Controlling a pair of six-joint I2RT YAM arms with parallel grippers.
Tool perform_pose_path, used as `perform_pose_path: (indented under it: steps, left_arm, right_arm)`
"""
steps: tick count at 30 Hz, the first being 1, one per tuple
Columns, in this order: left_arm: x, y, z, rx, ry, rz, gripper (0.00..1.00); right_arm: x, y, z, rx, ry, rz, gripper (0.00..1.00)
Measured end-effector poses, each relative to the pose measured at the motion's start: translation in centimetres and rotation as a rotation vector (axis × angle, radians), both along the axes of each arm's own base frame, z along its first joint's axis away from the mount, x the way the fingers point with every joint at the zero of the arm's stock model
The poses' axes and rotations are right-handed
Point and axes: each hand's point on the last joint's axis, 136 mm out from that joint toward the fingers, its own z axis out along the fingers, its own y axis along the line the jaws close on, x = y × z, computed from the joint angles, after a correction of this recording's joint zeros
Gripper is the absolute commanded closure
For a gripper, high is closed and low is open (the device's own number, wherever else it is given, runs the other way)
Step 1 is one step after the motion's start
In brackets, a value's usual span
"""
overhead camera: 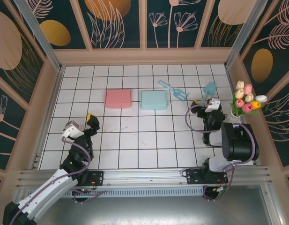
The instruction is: Fold the paper box
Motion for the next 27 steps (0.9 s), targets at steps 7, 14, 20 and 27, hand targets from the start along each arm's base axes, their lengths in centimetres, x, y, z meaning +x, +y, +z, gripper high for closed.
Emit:
perform_pose_path:
  steps: [7,14,20,27]
  left_arm:
    - [1.2,0.1,0.4,0.195,0.04,0.073,0.01]
    - [4.2,1.0,-0.8,0.42,0.19,0.157,0.01]
    - [6.3,4.6,-4.6,0.451,0.32,0.194,0.01]
    - [8.1,4.7,-5.0,0.422,0.29,0.103,0.01]
  right_arm:
    - [0.0,0.0,0.0,0.0,0.0,0.0,0.01]
    - [0.0,0.0,0.0,0.0,0.0,0.0,0.01]
    - [0.0,0.0,0.0,0.0,0.0,0.0,0.01]
    - [0.0,0.0,0.0,0.0,0.0,0.0,0.01]
